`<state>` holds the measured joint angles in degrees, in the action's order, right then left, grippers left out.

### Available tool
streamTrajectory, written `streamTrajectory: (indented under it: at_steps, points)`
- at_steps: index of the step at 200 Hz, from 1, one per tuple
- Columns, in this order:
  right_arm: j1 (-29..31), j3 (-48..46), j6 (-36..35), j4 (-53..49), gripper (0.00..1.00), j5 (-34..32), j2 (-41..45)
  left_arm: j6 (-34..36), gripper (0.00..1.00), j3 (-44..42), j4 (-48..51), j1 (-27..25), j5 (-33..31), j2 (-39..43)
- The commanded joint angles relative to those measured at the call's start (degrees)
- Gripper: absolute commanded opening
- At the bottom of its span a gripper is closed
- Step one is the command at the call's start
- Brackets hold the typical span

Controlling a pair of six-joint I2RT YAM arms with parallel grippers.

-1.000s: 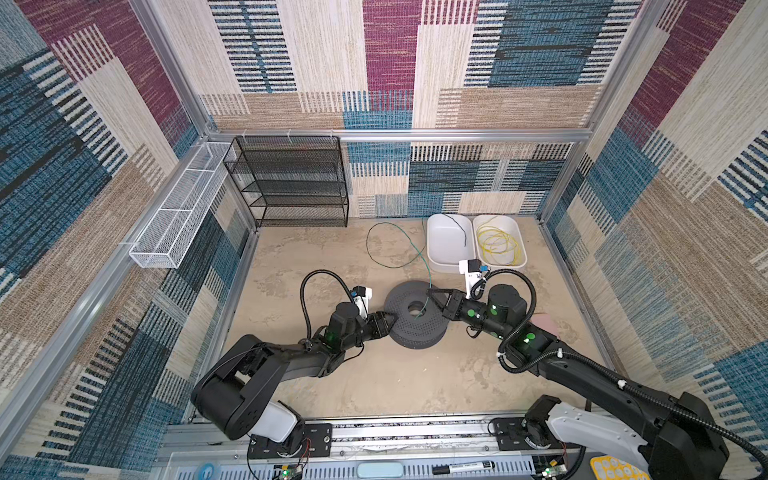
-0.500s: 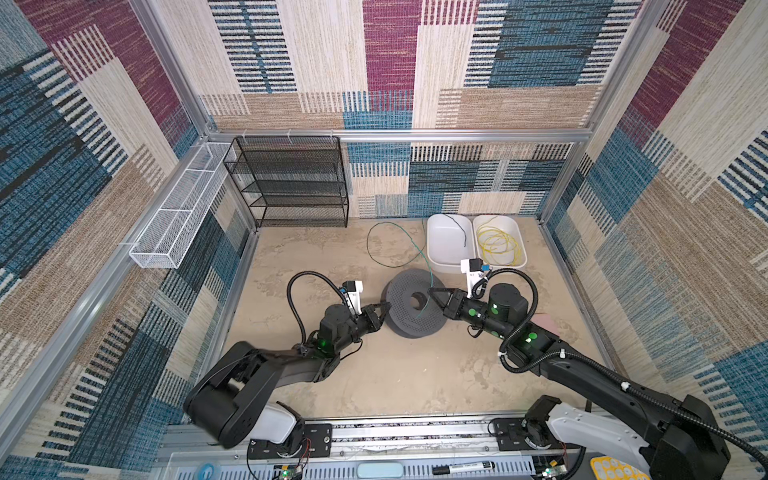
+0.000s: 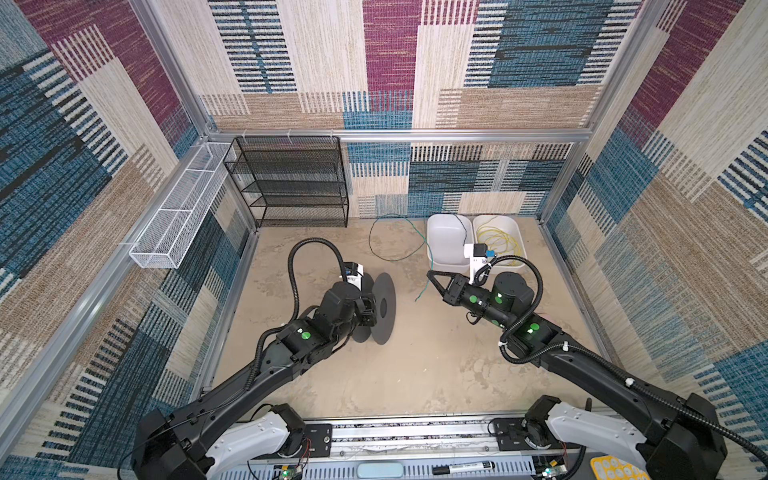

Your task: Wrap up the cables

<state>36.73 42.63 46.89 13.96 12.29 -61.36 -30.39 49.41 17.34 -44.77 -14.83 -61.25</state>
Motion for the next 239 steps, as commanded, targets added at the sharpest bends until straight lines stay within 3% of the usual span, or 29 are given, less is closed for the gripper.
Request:
streamTrajectory:
  at_steps: [1,41,74,83,120,142,166,183,199,216,239]
  points:
    - [0.0,1.4,1.5,4.8,0.00,1.3,-2.2,1.2,0.00,3.1,6.7,-4.3,-11.8,-3.3]
    - [0.0,0.8,2.3,5.5,0.00,1.6,-3.0,2.2,0.00,9.8,9.2,-10.3,-20.1,-10.9]
    - [-0.1,-0.7,2.0,4.8,0.00,0.2,-1.2,0.4,0.00,10.5,9.3,-10.4,-18.4,-13.6]
    - [-0.1,-0.7,1.8,4.4,0.00,0.2,-0.7,0.3,0.11,10.8,9.4,-10.5,-17.7,-14.2]
    - [-0.3,-1.5,1.5,3.7,0.00,-0.3,0.1,0.8,0.39,11.5,9.2,-10.5,-16.1,-14.3]
    - [-0.4,-1.6,1.5,4.3,0.00,0.2,-0.4,2.8,0.51,12.5,9.7,-10.5,-13.5,-12.0]
    - [-0.3,0.2,0.3,5.1,0.00,2.9,-2.2,4.2,0.54,16.0,15.8,-10.6,-8.1,-6.2]
    - [1.2,3.1,-1.4,4.2,0.00,3.8,-4.2,3.5,0.54,14.2,20.5,-10.4,-11.8,0.2]
    - [2.6,5.5,-2.0,4.8,0.00,5.0,-7.5,2.9,0.67,8.7,22.1,-8.9,-14.4,6.9]
    - [4.4,7.2,-0.8,7.7,0.00,6.6,-12.3,3.0,0.72,1.5,18.3,-3.6,-5.3,12.0]
    - [7.2,11.5,0.0,10.2,0.00,9.2,-19.5,1.4,0.68,-6.7,8.6,1.6,6.1,13.9]
